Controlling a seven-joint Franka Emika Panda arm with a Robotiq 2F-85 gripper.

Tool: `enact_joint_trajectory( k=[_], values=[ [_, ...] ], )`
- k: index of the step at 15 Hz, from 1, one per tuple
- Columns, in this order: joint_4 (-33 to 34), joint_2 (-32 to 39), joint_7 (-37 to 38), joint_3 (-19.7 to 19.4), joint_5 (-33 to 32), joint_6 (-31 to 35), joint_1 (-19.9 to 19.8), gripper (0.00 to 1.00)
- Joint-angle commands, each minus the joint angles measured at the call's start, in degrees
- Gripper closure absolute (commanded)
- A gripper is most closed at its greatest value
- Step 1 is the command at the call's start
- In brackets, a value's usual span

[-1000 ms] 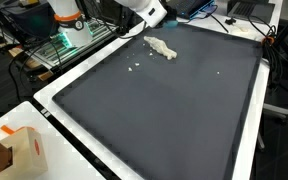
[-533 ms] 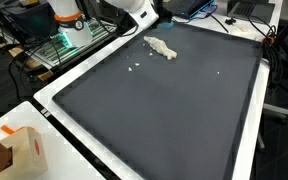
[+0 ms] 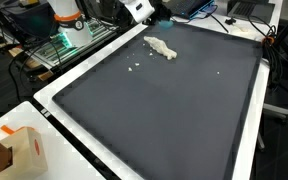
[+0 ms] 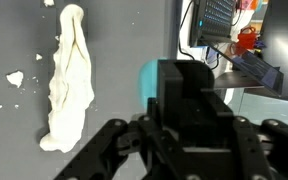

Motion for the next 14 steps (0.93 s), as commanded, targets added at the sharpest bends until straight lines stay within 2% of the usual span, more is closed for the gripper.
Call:
enact_joint_trajectory(
  k=[1, 7, 14],
  values=[
    [-2.48, -4.59, 5.28, 1.14, -2.72, 4.65, 0.98, 0.75],
    [-2.66, -8.25, 13.34, 3.01, -10.76, 8.87, 2.25, 0.75],
    [-1.22, -11.96, 23.43, 4.27, -22.85, 8.04, 3.75, 0.75]
  ],
)
